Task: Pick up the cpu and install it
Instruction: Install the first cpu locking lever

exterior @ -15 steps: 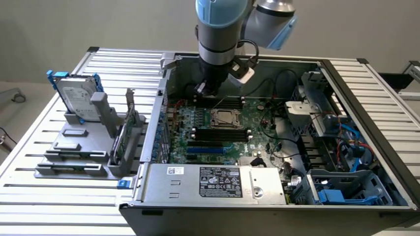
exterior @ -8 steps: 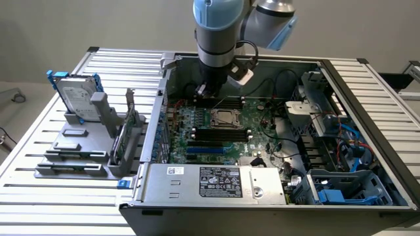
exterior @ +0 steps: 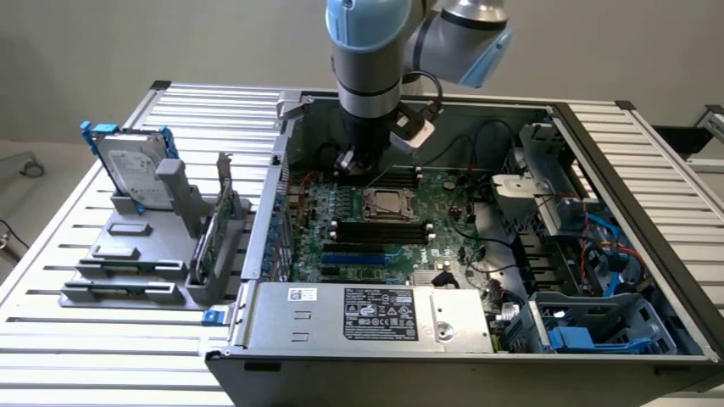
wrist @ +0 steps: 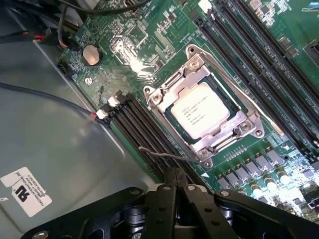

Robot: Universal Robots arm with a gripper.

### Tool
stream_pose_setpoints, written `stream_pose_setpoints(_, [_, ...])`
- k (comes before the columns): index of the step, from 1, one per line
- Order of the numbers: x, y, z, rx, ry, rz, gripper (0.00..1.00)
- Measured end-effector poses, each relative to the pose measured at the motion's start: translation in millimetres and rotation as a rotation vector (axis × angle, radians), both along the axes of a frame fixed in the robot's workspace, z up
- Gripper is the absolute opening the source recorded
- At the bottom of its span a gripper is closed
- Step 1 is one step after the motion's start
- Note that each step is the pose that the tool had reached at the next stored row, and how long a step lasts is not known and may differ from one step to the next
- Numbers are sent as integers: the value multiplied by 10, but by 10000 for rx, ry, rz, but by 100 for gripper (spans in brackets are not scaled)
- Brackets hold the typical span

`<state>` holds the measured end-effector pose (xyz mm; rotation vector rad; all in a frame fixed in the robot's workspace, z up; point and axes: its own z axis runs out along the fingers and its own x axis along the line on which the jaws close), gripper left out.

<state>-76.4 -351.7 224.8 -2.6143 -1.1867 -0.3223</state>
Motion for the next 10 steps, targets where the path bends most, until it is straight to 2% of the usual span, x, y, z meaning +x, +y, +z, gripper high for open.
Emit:
stream_pose_setpoints(3, [-21, 14, -19, -20, -76, 0, 11])
stream_pose_setpoints(6, [-67, 35, -48, -19, -255, 0, 11])
stream_pose_setpoints(10, [-116, 43, -106, -28, -431, -1, 11])
